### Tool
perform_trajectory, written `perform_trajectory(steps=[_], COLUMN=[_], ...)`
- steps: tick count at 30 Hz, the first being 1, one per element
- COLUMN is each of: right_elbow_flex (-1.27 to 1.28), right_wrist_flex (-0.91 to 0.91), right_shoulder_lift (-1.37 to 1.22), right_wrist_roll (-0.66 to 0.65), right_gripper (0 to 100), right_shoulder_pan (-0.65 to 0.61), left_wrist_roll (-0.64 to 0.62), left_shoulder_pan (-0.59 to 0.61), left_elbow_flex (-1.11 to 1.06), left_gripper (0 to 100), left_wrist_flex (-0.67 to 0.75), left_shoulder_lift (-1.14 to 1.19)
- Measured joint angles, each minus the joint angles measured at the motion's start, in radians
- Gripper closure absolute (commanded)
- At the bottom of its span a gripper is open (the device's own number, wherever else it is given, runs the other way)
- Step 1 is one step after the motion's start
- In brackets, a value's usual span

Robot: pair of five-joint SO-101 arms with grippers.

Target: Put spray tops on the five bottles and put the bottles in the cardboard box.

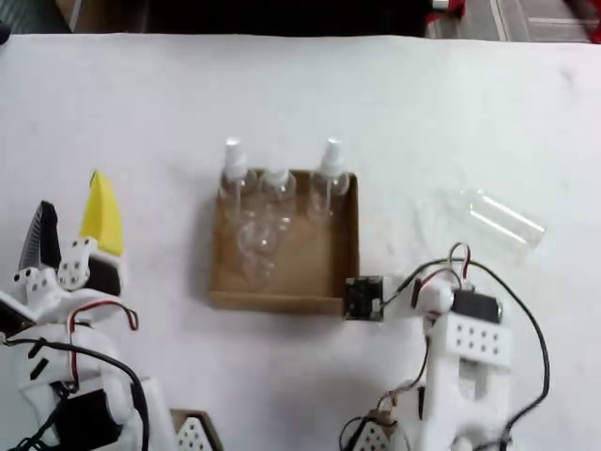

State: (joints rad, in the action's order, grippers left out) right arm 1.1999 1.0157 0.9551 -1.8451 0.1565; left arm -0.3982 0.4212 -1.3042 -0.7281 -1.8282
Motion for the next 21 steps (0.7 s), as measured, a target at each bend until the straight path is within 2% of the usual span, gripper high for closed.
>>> perform_trajectory(steps=[3,7,13,21], right_elbow_flex=[0.068,0.141,0.192,0.193], right_wrist_flex=[0.032,0.041,0.041,0.041], right_shoulder_lift=[0.117,0.193,0.204,0.138], right_wrist_roll=[0.0,-0.002,0.0,-0.043], right_gripper=[78.9,78.7,78.8,81.4], right_shoulder_pan=[-0.078,-0.141,-0.207,-0.224], left_wrist_roll=[0.0,0.0,0.0,0.0], left_shoulder_pan=[-0.009,-0.021,-0.021,-0.021], left_elbow_flex=[0.0,0.0,0.0,0.0], left_gripper=[74,74,74,74], left_wrist_flex=[0.0,0.0,0.0,0.0], left_shoulder_lift=[0.0,0.0,0.0,0.0])
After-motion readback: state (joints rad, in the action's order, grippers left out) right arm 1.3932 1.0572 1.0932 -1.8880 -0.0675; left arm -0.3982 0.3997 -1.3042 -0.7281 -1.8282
